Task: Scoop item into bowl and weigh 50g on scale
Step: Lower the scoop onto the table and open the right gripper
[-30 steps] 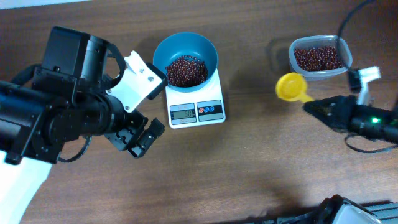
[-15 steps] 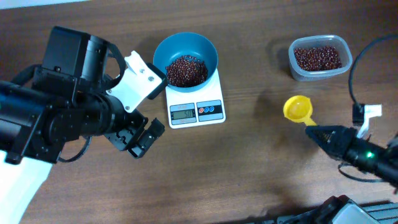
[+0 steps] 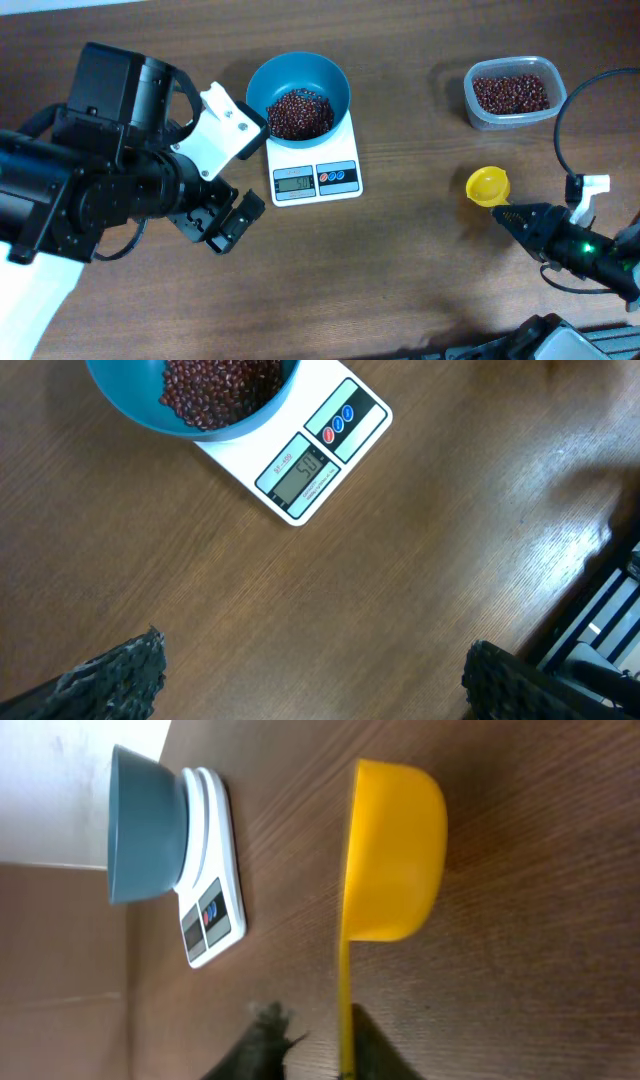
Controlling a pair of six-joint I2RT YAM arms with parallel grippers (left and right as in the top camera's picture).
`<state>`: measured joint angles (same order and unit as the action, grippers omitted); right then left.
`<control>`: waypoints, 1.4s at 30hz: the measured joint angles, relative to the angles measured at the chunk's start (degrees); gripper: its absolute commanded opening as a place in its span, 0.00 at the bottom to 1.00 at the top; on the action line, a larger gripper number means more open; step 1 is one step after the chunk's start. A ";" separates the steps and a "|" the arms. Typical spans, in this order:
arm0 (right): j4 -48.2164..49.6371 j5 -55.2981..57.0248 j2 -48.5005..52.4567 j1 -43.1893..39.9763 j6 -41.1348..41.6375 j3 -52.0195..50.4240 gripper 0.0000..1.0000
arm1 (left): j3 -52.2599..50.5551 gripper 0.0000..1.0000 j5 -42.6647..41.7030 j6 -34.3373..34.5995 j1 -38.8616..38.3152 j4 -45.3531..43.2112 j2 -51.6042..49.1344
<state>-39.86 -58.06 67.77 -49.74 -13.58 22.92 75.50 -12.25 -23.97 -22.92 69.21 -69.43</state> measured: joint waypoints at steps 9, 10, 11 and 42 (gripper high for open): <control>-0.37 0.20 0.00 0.00 1.18 -0.02 0.66 | 0.00 0.99 0.00 0.00 0.00 0.00 0.00; -0.37 0.20 0.00 0.00 1.20 -0.02 0.67 | 0.00 0.99 0.00 0.00 0.00 0.00 0.00; -0.37 0.17 0.00 0.00 1.14 -0.02 0.68 | 0.00 0.99 0.00 0.00 0.00 0.00 0.00; 6.05 27.06 -2.05 0.00 18.69 4.44 0.99 | 0.00 0.99 0.00 0.00 0.00 0.00 0.00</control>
<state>-33.80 -31.00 65.71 -49.74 5.10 27.35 75.50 -12.25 -23.97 -22.92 69.21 -69.43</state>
